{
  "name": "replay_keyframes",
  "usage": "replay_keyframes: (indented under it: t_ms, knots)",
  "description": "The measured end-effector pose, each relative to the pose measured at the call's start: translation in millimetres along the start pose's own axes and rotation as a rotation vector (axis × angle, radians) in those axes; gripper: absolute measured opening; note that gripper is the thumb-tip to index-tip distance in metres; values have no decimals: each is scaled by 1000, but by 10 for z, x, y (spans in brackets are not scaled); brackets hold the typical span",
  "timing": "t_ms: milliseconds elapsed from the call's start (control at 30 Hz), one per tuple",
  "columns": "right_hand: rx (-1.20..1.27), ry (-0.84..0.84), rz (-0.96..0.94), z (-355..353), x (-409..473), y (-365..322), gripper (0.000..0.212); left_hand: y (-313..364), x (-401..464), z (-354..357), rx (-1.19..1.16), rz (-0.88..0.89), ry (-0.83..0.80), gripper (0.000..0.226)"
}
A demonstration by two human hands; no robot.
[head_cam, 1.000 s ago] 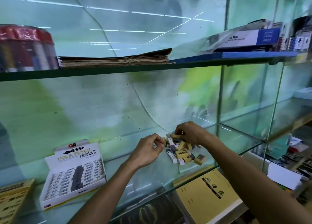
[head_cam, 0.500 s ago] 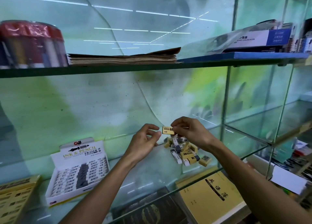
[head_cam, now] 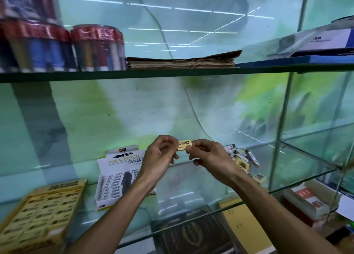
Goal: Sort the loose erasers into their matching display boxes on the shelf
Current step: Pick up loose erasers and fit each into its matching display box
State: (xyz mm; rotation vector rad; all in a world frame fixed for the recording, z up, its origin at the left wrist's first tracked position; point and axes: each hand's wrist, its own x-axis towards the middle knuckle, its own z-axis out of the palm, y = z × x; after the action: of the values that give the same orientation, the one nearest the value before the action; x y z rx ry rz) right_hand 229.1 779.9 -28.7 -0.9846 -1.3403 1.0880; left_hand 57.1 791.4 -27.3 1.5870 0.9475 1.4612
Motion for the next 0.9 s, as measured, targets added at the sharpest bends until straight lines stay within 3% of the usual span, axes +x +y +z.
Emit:
replay_keyframes:
  t_ms: [167, 233, 433, 567, 733, 900]
  knots:
    - [317, -25, 79, 327, 28, -41, 10, 7, -112, -348, 240, 92, -24, 2]
    - [331, -50, 79, 411, 38, -34, 7, 20, -149, -500, 315, 129, -11, 4]
    - [-90, -142, -123, 612, 20, -29, 27, 137, -254, -876, 532, 275, -66, 16]
    - [-109, -203, -106, 739, -8, -92, 30, 140, -275, -1063, 726, 368, -154, 29]
    - [-130, -255, -144, 873, -36, -116, 20, 145, -325, -1160, 709, 348, -171, 28]
    - [-372, -281, -315, 963, -20, -51, 14, 185, -390, -1332, 603, 232, -123, 25]
